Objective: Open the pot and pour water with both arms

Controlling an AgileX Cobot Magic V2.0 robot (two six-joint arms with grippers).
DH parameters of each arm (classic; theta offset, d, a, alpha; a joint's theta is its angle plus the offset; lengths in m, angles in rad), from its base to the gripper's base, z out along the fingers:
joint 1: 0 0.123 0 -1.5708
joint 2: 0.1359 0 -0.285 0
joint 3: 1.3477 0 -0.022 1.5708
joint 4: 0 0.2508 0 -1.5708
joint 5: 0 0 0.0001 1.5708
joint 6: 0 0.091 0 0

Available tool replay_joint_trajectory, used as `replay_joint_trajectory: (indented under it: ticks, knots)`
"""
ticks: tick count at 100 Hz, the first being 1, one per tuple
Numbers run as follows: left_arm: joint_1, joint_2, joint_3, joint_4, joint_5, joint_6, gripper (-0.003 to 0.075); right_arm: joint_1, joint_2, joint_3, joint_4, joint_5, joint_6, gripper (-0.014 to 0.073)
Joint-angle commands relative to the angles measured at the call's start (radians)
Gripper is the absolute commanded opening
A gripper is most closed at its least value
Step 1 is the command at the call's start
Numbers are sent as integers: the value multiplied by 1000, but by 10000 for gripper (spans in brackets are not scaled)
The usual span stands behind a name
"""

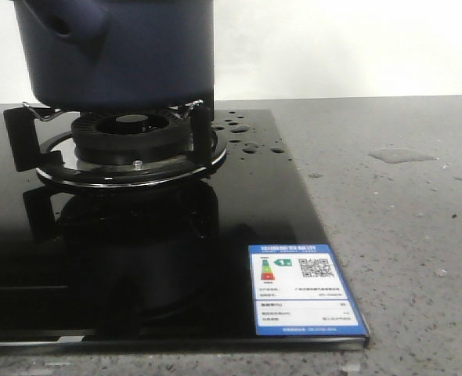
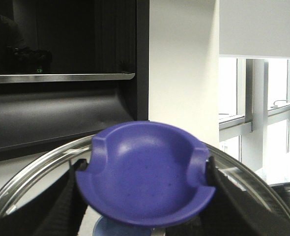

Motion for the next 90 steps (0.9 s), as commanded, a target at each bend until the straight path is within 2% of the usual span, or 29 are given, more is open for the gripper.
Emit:
replay_joint_trajectory:
  ticks: [1, 22, 34, 54, 90]
  knots:
    - [0, -14, -33, -65, -3, -9, 375, -1, -43, -44, -102, -54, -7, 226]
    - [0, -14, -33, -65, -3, -9, 375, -1, -29, -44, -295, -50, -7, 226]
    - [0, -14, -33, -65, -1, -9, 375, -4, -29, -44, -466, -30, -7, 226]
    - [0, -14, -33, -65, -1, -9, 375, -4, -29, -44, -602, -15, -7, 226]
    - [0, -14, -33, -33, -1, -9, 375, -4, -29, -69, -626, -14, 25, 226]
